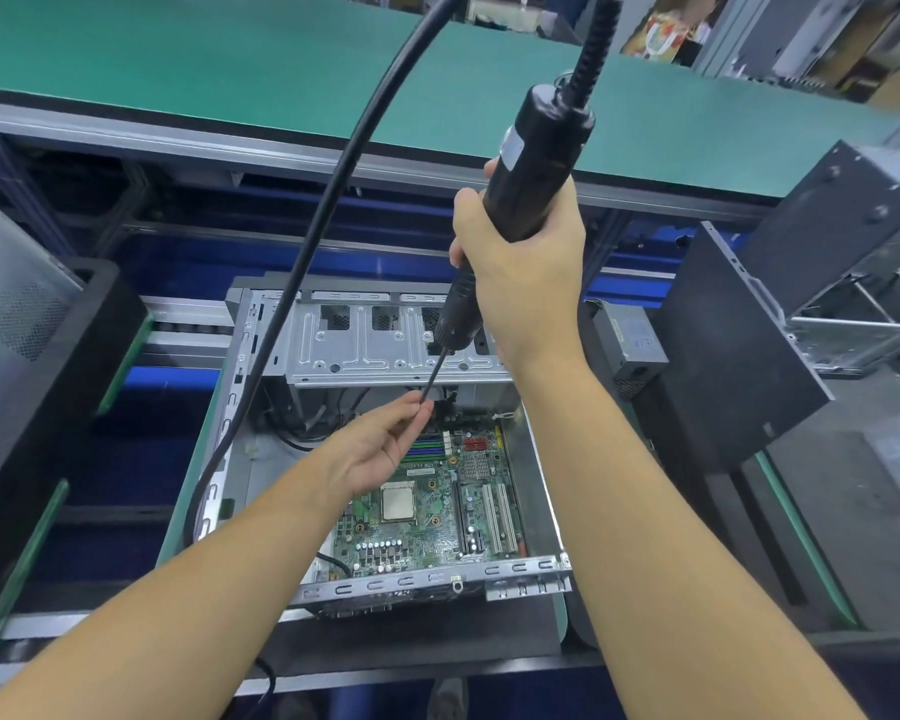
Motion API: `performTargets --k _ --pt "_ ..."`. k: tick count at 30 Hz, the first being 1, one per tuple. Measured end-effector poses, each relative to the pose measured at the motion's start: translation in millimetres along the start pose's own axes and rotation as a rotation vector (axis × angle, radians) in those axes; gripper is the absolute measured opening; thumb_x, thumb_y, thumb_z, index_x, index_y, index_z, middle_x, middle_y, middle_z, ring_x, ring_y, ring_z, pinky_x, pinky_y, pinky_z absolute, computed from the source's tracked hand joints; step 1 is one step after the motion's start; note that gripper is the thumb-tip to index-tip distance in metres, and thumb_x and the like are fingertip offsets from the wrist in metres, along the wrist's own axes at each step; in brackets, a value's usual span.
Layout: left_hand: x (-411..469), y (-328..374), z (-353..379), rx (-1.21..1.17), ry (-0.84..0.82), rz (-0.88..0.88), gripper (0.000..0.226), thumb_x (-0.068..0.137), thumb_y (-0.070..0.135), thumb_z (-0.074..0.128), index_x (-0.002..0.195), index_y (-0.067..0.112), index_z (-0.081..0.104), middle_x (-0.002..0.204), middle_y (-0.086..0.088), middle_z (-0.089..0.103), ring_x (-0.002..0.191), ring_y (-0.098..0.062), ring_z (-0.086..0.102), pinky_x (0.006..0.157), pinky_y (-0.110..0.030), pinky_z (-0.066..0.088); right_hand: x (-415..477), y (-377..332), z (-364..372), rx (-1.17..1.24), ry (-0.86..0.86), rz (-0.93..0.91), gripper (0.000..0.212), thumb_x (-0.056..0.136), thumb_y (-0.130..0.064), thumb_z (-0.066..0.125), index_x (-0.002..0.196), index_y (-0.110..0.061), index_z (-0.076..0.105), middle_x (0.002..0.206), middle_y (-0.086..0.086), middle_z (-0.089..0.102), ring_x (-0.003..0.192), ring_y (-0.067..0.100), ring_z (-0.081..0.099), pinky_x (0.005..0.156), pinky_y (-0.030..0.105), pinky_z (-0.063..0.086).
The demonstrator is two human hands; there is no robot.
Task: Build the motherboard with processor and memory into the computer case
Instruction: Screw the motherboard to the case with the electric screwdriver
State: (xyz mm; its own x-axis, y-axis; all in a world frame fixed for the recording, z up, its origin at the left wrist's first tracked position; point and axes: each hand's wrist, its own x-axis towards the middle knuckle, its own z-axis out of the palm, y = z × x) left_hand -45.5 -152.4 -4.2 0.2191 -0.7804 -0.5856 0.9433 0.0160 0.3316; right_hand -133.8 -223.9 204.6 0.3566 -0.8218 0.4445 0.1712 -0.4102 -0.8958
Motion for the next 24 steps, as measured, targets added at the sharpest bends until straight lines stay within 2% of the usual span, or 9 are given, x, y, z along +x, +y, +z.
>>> performTargets --k 3,8,13,15,19,21,24 --pt "-2 1 3 -0.034 -0.017 -0.02 0.026 0.077 -0.012 0.064 0.102 -0.007 0.066 0.096 -0.022 0.072 0.087 -0.022 0.073 0.064 -0.023 0.059 0 0 -1 0.005 -0.007 0.005 0.021 0.087 -0.02 0.07 0.093 -0.036 0.058 0.083 0.018 0.057 0.077 0.046 0.057 0.072 0.054 0.056" --pt "-2 0 0 0.087 -0.001 0.068 0.023 0.087 -0.013 0.057 0.108 -0.006 0.063 0.104 -0.022 0.071 0.096 -0.023 0.072 0.07 -0.021 0.058 1 2 -3 0.011 0.005 0.016 0.019 0.088 -0.016 0.069 0.093 -0.029 0.056 0.078 0.017 0.057 0.071 0.044 0.058 0.064 0.044 0.057" --pt "0 -1 -4 0.125 -0.014 0.1 0.023 0.086 -0.014 0.057 0.106 -0.005 0.064 0.104 -0.021 0.072 0.098 -0.023 0.071 0.071 -0.02 0.057 1 5 -6 0.01 0.014 0.016 0.018 0.088 -0.016 0.07 0.093 -0.028 0.056 0.073 0.0 0.058 0.062 0.028 0.059 0.062 0.037 0.058" --pt "1 -2 -5 0.136 -0.014 0.111 0.024 0.083 -0.014 0.059 0.105 -0.006 0.065 0.104 -0.021 0.072 0.098 -0.023 0.071 0.071 -0.02 0.057 1 5 -6 0.006 0.018 0.013 0.018 0.088 -0.016 0.07 0.092 -0.028 0.056 0.072 -0.002 0.058 0.062 0.027 0.059 0.062 0.036 0.058" --pt "3 -3 -6 0.163 -0.014 0.133 0.023 0.082 -0.015 0.06 0.103 -0.007 0.066 0.103 -0.022 0.072 0.097 -0.025 0.071 0.07 -0.021 0.057 -1 2 -5 0.008 0.022 -0.002 0.019 0.088 -0.017 0.07 0.093 -0.03 0.057 0.078 0.014 0.058 0.068 0.042 0.058 0.064 0.042 0.057" --pt "3 -3 -7 0.189 -0.013 0.154 0.02 0.082 -0.015 0.06 0.098 -0.005 0.069 0.101 -0.023 0.072 0.097 -0.027 0.071 0.07 -0.022 0.058 -2 2 -5 0.008 0.025 -0.002 0.019 0.088 -0.017 0.069 0.093 -0.03 0.056 0.079 0.019 0.057 0.07 0.044 0.057 0.065 0.045 0.056" --pt "4 -4 -8 0.297 -0.041 0.253 0.02 0.084 -0.015 0.06 0.096 -0.002 0.069 0.095 -0.019 0.072 0.095 -0.027 0.072 0.072 -0.022 0.057 -3 2 -7 0.013 0.025 -0.003 0.018 0.088 -0.017 0.069 0.095 -0.029 0.057 0.073 0.014 0.055 0.063 0.035 0.057 0.061 0.034 0.055"
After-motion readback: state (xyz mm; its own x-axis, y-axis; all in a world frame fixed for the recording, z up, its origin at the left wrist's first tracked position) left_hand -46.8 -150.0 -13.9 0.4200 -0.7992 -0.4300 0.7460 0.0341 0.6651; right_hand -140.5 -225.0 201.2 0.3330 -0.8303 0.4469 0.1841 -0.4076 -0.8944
